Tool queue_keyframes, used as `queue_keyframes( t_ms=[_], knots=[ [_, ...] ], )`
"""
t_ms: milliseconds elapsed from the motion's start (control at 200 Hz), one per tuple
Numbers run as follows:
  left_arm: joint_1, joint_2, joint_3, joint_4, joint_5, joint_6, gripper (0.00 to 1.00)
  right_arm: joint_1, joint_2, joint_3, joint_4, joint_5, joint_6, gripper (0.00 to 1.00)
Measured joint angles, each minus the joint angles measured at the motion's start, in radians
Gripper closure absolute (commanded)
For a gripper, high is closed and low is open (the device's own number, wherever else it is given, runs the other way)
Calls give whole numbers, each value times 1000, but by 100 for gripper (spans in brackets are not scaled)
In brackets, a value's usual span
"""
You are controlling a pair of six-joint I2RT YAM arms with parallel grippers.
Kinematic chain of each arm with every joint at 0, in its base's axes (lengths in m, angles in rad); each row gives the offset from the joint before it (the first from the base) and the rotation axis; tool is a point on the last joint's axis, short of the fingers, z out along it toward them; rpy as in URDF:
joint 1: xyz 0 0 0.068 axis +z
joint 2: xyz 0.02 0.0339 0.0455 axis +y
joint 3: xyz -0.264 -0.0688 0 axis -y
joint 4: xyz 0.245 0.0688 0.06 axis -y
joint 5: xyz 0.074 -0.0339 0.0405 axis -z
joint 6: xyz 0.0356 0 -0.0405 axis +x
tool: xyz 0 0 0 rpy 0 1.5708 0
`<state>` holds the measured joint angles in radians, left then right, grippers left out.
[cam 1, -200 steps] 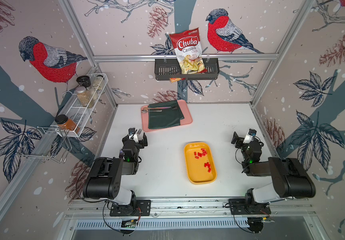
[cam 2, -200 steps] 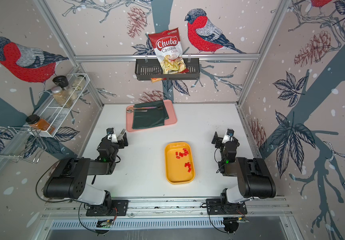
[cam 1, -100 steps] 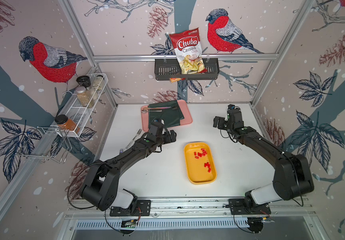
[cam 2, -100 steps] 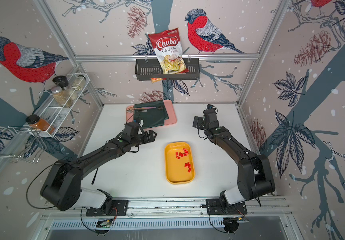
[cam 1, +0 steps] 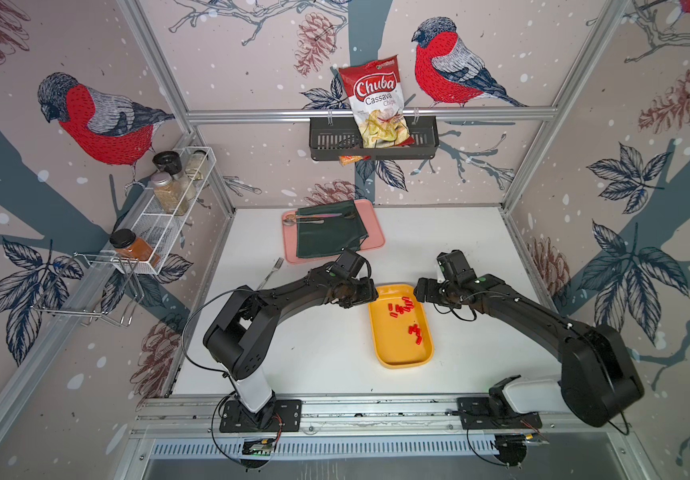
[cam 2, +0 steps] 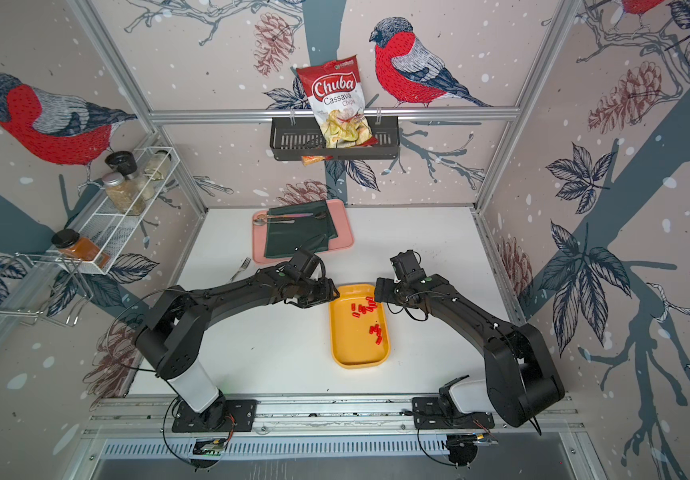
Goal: Take the screw protection sleeves out of the storage box
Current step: Move the storage box to the center of the board.
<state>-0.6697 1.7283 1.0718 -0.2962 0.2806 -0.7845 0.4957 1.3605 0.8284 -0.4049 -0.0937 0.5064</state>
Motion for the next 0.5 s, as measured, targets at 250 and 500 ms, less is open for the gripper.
queue_keyframes(
  t_ms=[250, 500],
  knots=[
    [-8, 36, 5, -7, 9, 0, 81, 31, -9, -45, 6, -40, 19, 28],
    [3, 123, 95, -30, -22, 34, 89, 39, 62, -42, 24, -48, 19, 36]
  ],
)
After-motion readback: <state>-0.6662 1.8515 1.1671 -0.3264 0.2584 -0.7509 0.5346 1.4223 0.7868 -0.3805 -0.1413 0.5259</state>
